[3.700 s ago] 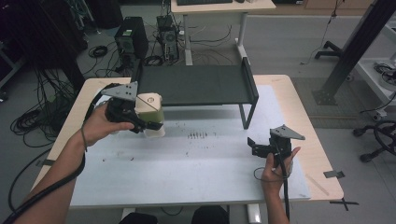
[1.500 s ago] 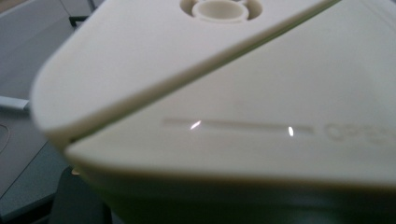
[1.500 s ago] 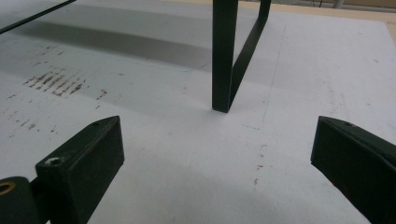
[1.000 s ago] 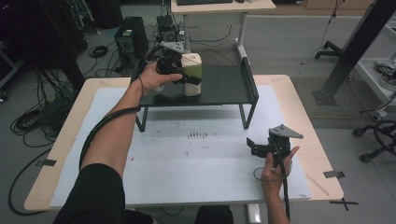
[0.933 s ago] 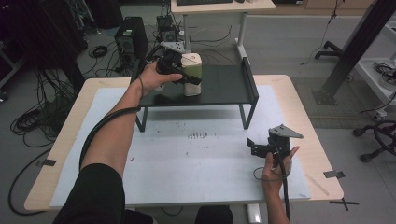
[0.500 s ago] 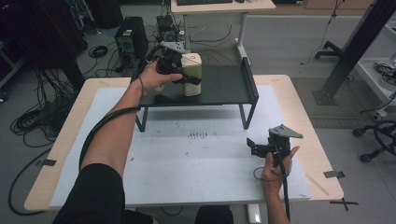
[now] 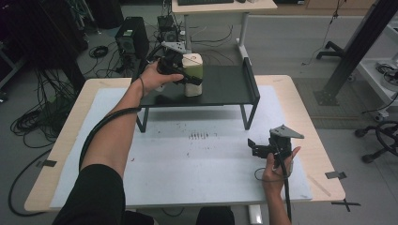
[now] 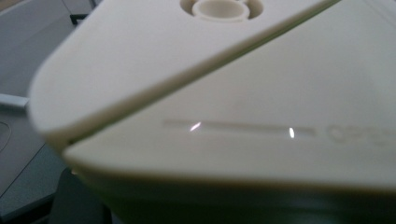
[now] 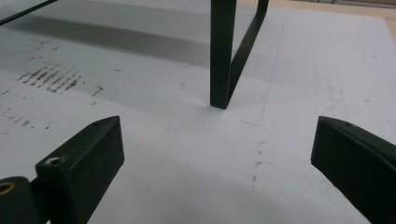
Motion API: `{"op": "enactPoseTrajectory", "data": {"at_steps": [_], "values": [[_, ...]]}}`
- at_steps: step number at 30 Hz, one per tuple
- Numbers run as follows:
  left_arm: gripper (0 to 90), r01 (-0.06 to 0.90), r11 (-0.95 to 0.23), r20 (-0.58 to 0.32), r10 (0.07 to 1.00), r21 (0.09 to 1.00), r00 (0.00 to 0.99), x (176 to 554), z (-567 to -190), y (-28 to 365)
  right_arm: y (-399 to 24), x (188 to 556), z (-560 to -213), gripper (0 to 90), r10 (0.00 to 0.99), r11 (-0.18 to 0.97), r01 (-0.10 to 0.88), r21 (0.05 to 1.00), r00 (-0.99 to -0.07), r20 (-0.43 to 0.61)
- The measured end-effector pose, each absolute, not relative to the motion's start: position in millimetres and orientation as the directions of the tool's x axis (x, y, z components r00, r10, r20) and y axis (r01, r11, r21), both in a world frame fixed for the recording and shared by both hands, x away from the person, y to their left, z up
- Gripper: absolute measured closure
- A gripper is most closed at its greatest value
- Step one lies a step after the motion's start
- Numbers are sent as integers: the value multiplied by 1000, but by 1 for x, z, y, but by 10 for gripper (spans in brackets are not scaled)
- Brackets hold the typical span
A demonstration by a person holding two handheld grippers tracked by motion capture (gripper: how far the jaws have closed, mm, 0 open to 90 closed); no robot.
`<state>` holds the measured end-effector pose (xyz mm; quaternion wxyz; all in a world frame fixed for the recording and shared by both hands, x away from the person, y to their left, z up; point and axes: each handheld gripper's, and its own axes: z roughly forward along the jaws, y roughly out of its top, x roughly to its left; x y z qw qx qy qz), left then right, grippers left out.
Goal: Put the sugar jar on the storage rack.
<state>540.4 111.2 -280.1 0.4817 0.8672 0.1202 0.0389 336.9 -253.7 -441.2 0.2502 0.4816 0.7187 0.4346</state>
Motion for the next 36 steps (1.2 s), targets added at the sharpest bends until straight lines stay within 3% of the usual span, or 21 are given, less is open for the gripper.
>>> {"op": "enactPoseTrajectory", "data": {"at_steps": [36], "values": [[286,177,-501,-51,254,847,966,541,-281,110,-254,337,-441,25,910,158,477,865,-410,60]]}}
